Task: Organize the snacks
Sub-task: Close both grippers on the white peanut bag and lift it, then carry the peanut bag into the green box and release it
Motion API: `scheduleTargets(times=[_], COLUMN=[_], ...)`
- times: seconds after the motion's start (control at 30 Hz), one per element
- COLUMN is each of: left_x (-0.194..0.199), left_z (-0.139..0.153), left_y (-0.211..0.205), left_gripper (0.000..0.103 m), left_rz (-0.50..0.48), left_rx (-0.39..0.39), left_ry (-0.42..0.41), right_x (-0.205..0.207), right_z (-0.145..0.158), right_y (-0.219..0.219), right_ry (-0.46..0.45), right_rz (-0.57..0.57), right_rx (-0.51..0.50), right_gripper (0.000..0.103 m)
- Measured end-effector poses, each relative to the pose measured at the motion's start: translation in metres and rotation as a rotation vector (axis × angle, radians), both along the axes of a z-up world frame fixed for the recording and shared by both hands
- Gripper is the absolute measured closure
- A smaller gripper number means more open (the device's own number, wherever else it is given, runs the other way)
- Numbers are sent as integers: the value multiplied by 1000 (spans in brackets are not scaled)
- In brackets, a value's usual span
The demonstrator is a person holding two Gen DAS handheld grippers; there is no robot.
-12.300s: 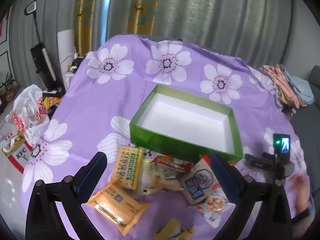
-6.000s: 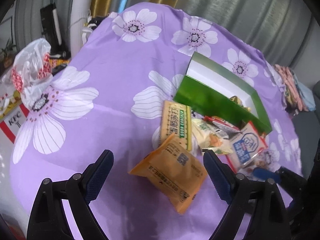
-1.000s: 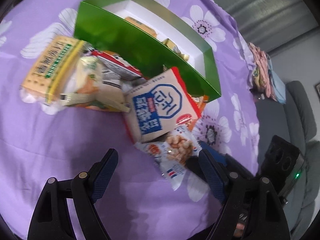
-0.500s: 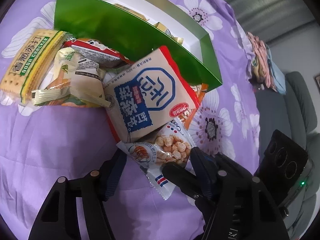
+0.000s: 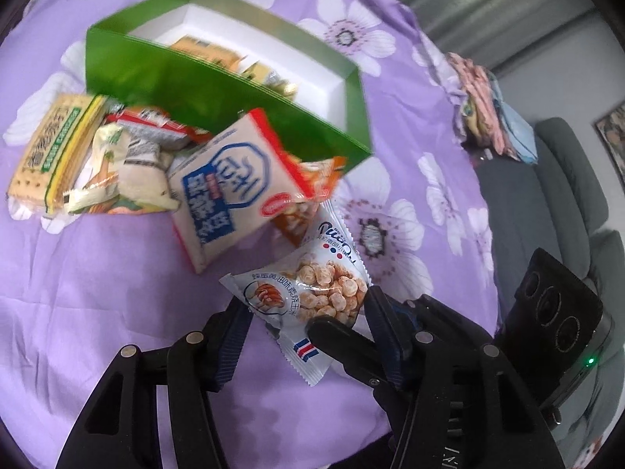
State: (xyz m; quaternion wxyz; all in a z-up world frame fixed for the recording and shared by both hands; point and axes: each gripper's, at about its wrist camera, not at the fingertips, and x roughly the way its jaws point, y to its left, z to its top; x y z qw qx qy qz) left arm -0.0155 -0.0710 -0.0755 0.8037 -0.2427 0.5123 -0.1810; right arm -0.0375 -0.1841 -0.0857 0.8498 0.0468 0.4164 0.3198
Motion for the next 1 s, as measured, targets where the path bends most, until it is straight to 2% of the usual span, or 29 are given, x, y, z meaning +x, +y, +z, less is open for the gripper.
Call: scheduleTargets(times=[0.3,0.53,0.77,1.0], left_x=[-13,-7,22,66], left_z=[34,44,54,63], left_y=[-7,-6,-2,1], left_gripper=[44,44,44,44], left_rz=[-21,-18,-17,-30], left_rx=[41,65,84,114], left_ry=[-92,-130,-164,-207], right_x=[-18,-17,6,47], right_z=[32,44,52,56], right_y=[-5,2,8,9], right_ry=[-96,-145,-192,-218], right_rz=[-18,-5,-1,-27], right_rx=[4,11,6,41], right_gripper=[64,64,64,64])
